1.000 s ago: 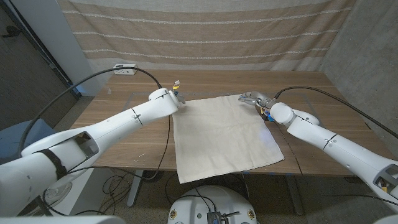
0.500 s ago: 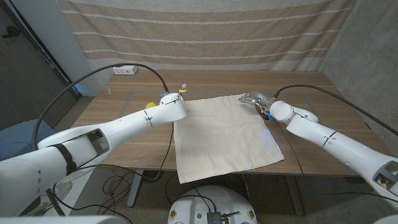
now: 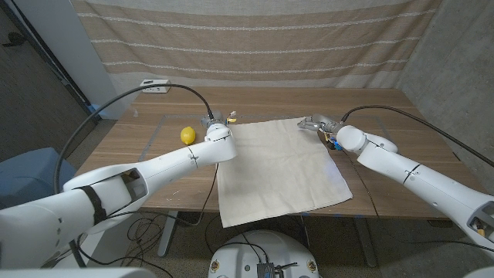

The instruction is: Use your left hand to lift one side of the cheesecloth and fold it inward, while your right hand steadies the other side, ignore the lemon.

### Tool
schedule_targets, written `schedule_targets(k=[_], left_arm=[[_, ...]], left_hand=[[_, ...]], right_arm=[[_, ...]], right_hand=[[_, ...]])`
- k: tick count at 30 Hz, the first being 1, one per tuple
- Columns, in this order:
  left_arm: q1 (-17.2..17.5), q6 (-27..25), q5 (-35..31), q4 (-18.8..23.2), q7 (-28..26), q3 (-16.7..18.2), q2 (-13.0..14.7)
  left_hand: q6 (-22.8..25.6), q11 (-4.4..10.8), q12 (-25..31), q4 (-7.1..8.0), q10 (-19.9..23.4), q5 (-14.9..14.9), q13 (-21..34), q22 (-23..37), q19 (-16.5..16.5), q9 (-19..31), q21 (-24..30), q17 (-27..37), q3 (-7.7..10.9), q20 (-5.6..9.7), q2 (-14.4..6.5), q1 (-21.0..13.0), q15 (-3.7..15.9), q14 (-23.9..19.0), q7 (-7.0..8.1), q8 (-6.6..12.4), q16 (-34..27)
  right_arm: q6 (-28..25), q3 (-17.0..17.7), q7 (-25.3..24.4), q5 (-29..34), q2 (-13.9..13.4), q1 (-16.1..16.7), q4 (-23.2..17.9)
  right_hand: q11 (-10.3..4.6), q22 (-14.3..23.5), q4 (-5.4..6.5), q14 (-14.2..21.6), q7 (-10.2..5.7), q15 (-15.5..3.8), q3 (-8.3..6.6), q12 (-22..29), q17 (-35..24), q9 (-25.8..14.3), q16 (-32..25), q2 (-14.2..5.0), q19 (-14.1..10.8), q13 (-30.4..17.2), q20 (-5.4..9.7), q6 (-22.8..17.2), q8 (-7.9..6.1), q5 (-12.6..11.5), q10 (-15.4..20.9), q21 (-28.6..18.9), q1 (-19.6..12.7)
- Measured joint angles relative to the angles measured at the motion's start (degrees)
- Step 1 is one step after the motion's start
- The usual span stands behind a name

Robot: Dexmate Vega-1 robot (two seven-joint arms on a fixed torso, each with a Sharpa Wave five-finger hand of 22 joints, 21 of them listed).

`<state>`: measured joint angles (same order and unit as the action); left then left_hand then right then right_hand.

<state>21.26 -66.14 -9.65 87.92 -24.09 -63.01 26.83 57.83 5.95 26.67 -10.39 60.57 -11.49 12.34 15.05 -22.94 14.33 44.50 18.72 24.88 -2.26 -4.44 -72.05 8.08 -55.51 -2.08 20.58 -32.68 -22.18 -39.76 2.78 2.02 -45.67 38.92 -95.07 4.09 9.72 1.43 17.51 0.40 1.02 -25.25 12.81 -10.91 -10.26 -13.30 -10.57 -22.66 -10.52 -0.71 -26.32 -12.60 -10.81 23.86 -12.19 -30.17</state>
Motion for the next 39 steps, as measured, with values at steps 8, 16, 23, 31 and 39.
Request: schedule_targets(k=[8, 16, 23, 31, 39], left_arm=[[1.5, -1.3, -3.8, 2.7, -2.6, 0.7, 0.0], [-0.7, -6.5, -6.8, 0.8, 1.8, -3.1, -2.5], [-1.0, -11.0, -16.9, -4.9, 13.4, -3.5, -6.1], [-2.2, -12.8, -32.7, -10.2, 29.8, -4.6, -8.7], [-3.5, -13.1, -42.2, -12.9, 42.6, -5.7, -9.7]], left_hand=[[-6.2, 1.08, 0.3, 4.16, -7.3, 0.0, 6.5, 0.5, 2.7, 1.6, 2.5, 0.6, -3.70, -1.87, -2.6, 3.2, -0.34, 4.3, 0.58, -2.11, 2.6], [-26.7, -5.92, -10.3, 9.38, -26.2, 1.3, 9.0, -1.1, 11.1, -1.0, 2.8, -2.4, -10.65, -6.47, 3.6, 20.5, -4.51, 18.3, 0.82, -9.99, 12.1], [-30.1, -7.86, -11.7, 9.41, -28.2, 0.9, 8.1, -1.7, 12.7, -1.6, 2.5, -4.6, -12.11, -7.38, 5.6, 23.3, -7.51, 22.7, -1.78, -9.99, 15.5], [-31.0, -5.19, -11.7, 8.79, -24.9, 0.5, 6.7, -2.1, 13.0, -2.1, 2.6, -6.5, -11.50, -7.65, 3.8, 22.7, -7.89, 23.1, -2.14, -9.34, 16.8], [-19.5, 2.97, -9.3, 4.22, -12.5, 0.9, 2.6, -2.8, 11.9, -2.9, 4.2, -8.3, -7.34, -3.88, 0.4, 17.2, -4.70, 18.2, 1.05, -6.62, 17.3]], right_arm=[[-0.1, 0.3, -0.3, -0.3, -0.4, 0.4, -0.4], [0.2, 0.4, -0.5, -0.3, -0.6, 0.7, -0.7], [0.5, 0.5, -0.6, -0.3, -0.7, 0.8, -0.8], [0.8, 0.4, -0.5, 0.0, -0.7, 0.6, -0.9], [0.9, 0.4, -0.5, 0.2, -0.6, 0.6, -0.8]], right_hand=[[0.00, 0.0, 0.00, 0.0, 0.00, 0.00, 0.00, 0.0, 0.0, 0.0, 0.0, 0.24, -0.1, 0.0, 0.09, 0.0, 0.27, 0.0, 0.0, 0.0, 0.2], [0.00, 0.1, 0.08, 0.0, 0.00, 0.00, -0.41, -0.3, 0.1, 0.0, 0.4, 0.31, -0.3, 0.0, 0.29, 0.0, 0.45, 0.0, 0.0, 0.1, 0.3], [0.00, 0.1, 0.06, 0.0, 0.00, 0.00, -0.54, -0.3, 0.3, 0.0, 0.4, 0.31, -0.3, 0.0, 0.29, 0.0, 0.45, 0.0, 0.0, 0.1, 0.3], [0.00, 0.1, 0.06, 0.3, 0.00, -0.31, -0.54, -0.3, 0.3, 0.0, 0.4, 0.53, -0.8, 0.0, 0.18, 0.0, 0.75, 0.0, 0.0, 0.3, 0.5], [0.00, 0.0, 0.22, 0.3, 0.00, -0.31, -0.70, -0.3, 0.3, 0.0, 0.4, 0.53, -1.0, 0.0, -0.03, 0.0, 0.75, 0.0, 0.0, 0.3, 0.5]])
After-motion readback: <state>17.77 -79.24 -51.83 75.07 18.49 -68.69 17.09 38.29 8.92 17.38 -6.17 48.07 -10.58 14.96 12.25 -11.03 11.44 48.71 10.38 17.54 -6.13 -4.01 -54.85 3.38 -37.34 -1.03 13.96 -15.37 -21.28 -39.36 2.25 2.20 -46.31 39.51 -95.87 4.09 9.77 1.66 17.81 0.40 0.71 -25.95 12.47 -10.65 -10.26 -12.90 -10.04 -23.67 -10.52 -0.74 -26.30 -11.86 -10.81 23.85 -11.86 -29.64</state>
